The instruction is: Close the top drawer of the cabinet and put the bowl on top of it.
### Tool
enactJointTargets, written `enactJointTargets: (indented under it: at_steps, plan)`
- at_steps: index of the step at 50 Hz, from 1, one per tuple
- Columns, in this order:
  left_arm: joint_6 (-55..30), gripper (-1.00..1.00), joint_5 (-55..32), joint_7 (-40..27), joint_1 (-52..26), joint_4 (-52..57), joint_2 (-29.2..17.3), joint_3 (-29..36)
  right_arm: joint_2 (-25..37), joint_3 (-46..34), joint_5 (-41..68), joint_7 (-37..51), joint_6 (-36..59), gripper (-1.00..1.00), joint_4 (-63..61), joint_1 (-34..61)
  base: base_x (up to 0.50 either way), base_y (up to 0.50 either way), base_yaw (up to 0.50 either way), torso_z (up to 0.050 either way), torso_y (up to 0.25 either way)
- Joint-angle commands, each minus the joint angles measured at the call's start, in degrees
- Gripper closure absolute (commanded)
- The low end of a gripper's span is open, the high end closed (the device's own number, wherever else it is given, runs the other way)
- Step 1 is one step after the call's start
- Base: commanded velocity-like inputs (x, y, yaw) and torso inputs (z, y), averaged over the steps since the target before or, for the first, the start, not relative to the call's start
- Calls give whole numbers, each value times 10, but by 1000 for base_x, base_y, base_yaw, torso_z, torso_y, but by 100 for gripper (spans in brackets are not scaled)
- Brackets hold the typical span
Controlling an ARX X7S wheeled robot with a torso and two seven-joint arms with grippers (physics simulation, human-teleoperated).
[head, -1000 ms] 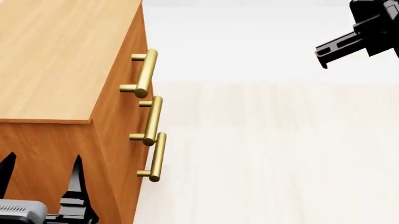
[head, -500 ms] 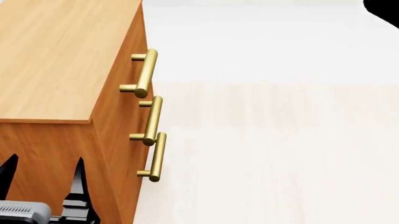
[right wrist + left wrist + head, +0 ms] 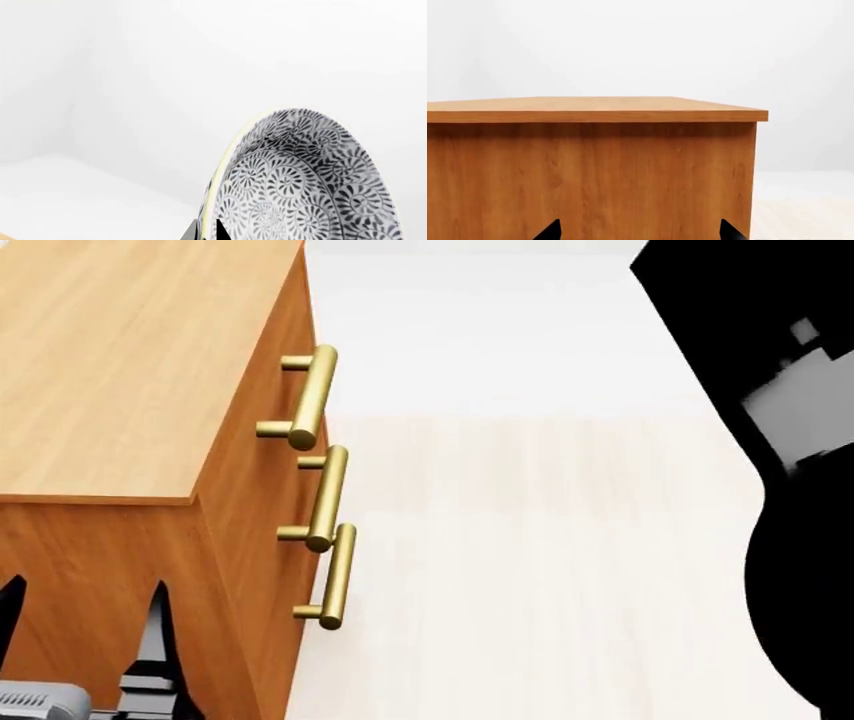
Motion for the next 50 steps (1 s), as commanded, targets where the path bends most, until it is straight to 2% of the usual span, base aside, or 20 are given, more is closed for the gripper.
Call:
enactJointTargets:
  at_steps: [1,9,25,34,36,38,50]
  plan:
    - [-8,-100,1,-8,4,4,-3,0,-40,-80,79,21,-36,100,3,9,0,0,0,0,0]
    - [-13,-100,7,-14,-2,4,-3,1,-40,-83,101,66,-48,100,-76,11,0,0,0,0,0]
    - [-7,-100,5,-14,-6,-6,-2,1,-40,-86,141,96,-82,100,-182,-25,0,0,0,0,0]
    - [7,-100,5,-10,-6,-19,2,2,-40,-85,123,111,-79,100,-240,-62,0,0,0,0,0]
    - [51,-100,20,1,1,-62,11,8,-40,-86,113,105,-75,100,-259,-62,0,0,0,0,0]
    - [57,-100,19,3,2,-67,12,7,-40,-85,113,109,-77,100,-266,-67,0,0,0,0,0]
    - [55,-100,15,5,-3,-70,14,10,-40,-82,45,64,-66,100,-261,-123,0,0,0,0,0]
